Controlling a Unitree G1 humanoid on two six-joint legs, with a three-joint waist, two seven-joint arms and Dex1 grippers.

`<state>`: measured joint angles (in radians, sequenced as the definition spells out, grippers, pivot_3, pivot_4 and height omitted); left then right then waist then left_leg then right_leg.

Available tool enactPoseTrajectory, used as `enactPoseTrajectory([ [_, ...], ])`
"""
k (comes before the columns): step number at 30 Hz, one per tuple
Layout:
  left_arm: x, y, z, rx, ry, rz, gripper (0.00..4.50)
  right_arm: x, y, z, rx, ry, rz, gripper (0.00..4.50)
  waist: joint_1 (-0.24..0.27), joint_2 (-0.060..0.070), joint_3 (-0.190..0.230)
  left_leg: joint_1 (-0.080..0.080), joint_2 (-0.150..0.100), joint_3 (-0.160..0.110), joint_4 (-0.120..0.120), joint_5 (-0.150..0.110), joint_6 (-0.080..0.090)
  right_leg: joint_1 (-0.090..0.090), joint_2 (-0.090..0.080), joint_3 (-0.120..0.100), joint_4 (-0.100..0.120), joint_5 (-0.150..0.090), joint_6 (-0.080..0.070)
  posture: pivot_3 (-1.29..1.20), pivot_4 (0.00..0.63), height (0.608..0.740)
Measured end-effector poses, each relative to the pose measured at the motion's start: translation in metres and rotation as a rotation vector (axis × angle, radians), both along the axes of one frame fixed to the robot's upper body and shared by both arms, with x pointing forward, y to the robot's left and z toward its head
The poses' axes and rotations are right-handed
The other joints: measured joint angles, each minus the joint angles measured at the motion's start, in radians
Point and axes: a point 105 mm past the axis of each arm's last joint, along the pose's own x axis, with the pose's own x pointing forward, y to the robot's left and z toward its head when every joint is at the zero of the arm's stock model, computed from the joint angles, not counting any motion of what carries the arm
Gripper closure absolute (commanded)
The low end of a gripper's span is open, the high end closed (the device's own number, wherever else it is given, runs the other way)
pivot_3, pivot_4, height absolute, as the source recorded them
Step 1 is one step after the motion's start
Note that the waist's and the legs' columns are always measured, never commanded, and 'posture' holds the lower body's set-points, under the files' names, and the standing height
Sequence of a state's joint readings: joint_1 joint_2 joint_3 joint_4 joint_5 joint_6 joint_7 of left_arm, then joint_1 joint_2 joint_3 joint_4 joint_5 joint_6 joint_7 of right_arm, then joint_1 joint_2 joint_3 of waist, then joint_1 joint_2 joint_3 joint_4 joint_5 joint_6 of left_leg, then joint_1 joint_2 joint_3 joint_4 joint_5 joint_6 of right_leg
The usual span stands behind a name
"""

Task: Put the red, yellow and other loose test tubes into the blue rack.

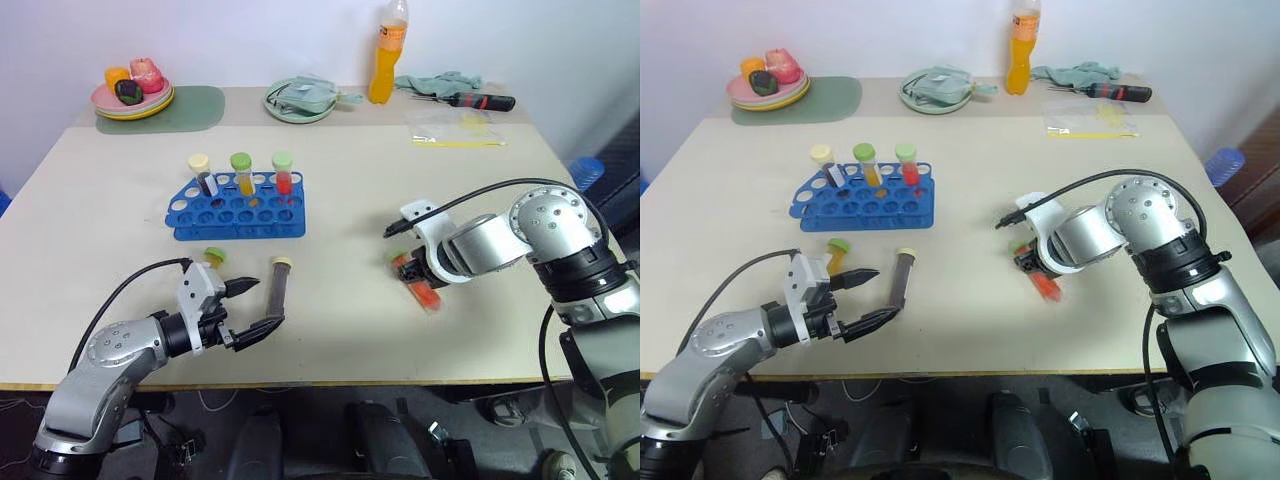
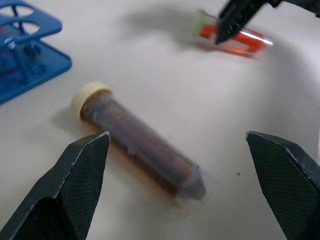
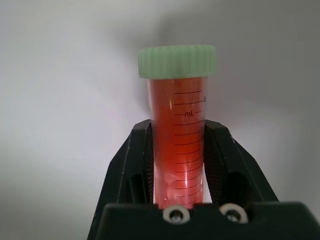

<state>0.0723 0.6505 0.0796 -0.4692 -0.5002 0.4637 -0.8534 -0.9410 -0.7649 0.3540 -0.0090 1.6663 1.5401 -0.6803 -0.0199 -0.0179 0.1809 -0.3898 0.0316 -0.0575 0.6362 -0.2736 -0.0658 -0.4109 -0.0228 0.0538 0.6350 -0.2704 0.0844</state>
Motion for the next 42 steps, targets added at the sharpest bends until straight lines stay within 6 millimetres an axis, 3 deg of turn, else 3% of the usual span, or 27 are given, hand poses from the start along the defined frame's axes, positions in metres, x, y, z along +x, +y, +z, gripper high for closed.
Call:
enactPoseTrajectory([
  [4, 0.003, 0.001, 0.008, -0.004, -0.036, 0.021, 0.0, -0.013, 0.063, 0.056, 0.258, -0.408, 0.311, 3.33, 0.002, 0.001, -0.001, 0.0, 0.002, -0.002, 0.0, 0.0, 0.0, 0.0, 0.004, -0.001, 0.0, 0.0, 0.0, 0.0, 0.15, 0.74],
  [7, 0.023, 0.024, 0.02, -0.036, -0.101, 0.179, 0.0, -0.014, 0.09, 0.078, 0.448, -0.616, 0.465, 3.33, 0.002, 0.0, -0.001, 0.002, 0.004, -0.003, 0.002, 0.0, 0.0, 0.002, 0.005, -0.001, 0.0, 0.0, 0.0, 0.0, 0.15, 0.74],
  [10, 0.058, 0.066, 0.033, -0.055, -0.218, 0.48, 0.0, 0.004, 0.121, 0.078, 0.637, -0.73, 0.48, 3.33, -0.005, 0.001, -0.001, 0.002, 0.006, -0.002, 0.006, 0.0, 0.0, 0.003, 0.008, 0.0, 0.003, 0.002, -0.002, 0.0, 0.15, 0.74],
  [12, 0.07, 0.085, 0.037, -0.081, -0.277, 0.638, 0.0, 0.022, 0.14, 0.074, 0.696, -0.809, 0.438, 3.33, -0.012, 0.001, -0.001, 0.002, 0.006, -0.001, 0.008, 0.0, 0.0, 0.001, 0.008, 0.0, 0.007, 0.002, -0.002, 0.0, 0.15, 0.74],
  [16, 0.073, 0.097, 0.029, -0.104, -0.302, 0.768, 0.0, 0.044, 0.166, 0.061, 0.703, -0.912, 0.399, 3.33, -0.016, 0.0, -0.002, 0.0, 0.005, -0.002, 0.01, 0.0, 0.0, -0.001, 0.007, 0.001, 0.012, 0.002, -0.002, 0.0, 0.15, 0.74],
  [19, 0.068, 0.095, 0.019, -0.133, -0.295, 0.812, 0.0, 0.057, 0.185, 0.046, 0.724, -0.933, 0.348, 3.33, -0.022, 0.0, -0.002, 0.001, 0.005, -0.002, 0.01, 0.0, 0.0, -0.002, 0.007, 0.001, 0.014, 0.002, -0.002, 0.0, 0.15, 0.74],
  [29, 0.055, 0.092, 0.011, -0.123, -0.276, 0.791, 0.0, 0.078, 0.189, 0.022, 0.667, -0.97, 0.277, 3.33, -0.025, 0.001, -0.002, 0.001, 0.005, -0.002, 0.009, 0.0, 0.0, -0.002, 0.006, 0.0, 0.014, 0.002, -0.002, 0.0, 0.15, 0.74],
  [42, 0.054, 0.081, 0.012, -0.124, -0.253, 0.702, 0.0, 0.081, 0.185, 0.017, 0.666, -0.979, 0.29, 3.33, -0.025, 0.001, -0.002, 0.001, 0.005, -0.002, 0.009, 0.0, 0.0, -0.001, 0.006, 0.0, 0.015, 0.002, -0.002, 0.0, 0.15, 0.74],
])
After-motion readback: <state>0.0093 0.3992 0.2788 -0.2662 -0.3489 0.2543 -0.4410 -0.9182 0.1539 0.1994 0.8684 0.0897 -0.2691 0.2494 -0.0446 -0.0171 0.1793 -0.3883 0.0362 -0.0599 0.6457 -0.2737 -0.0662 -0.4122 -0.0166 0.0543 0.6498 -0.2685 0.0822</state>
